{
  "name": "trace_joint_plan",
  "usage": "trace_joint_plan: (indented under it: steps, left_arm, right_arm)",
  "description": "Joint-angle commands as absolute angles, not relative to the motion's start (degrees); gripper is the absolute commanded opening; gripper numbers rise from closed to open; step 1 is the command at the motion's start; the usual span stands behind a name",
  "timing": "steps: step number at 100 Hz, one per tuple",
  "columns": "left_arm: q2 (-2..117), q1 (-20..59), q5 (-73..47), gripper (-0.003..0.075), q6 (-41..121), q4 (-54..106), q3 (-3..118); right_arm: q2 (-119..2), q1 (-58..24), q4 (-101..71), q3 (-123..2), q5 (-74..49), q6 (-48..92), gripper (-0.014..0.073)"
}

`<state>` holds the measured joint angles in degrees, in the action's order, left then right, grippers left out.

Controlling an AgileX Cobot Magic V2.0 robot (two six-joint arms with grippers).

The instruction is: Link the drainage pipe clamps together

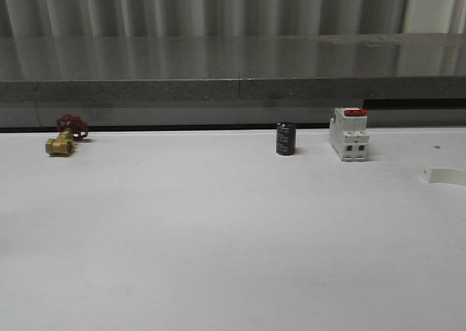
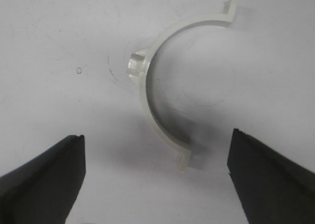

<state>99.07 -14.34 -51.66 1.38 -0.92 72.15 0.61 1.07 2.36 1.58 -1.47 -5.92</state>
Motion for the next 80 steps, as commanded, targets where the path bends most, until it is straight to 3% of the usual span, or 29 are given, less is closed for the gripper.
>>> trace_joint_plan:
  steps: [1, 31, 70, 80]
  left_arm:
    - [100.01, -15.08, -50.39, 0.0583, 2.33, 0.0, 75.29]
    - [110.05, -15.49, -49.28, 0.0583, 7.38, 0.0, 80.11]
    - [113.42, -15.49, -44.37, 0.0582, 9.31, 0.3, 80.39]
    - [113.42, -15.49, -43.71, 0.0522, 9.41, 0.43, 80.39]
  right_arm:
    - [1.72, 1.49, 2.98, 0.62, 3.05, -5.92, -0.0066]
    - [1.72, 1.49, 2.98, 0.62, 3.05, -5.92, -0.0066]
    - [1.72, 1.49, 2.98, 0.62, 3.05, -5.92, -0.0066]
    - [1.72, 1.49, 2.98, 0.62, 3.05, -5.92, -0.0066]
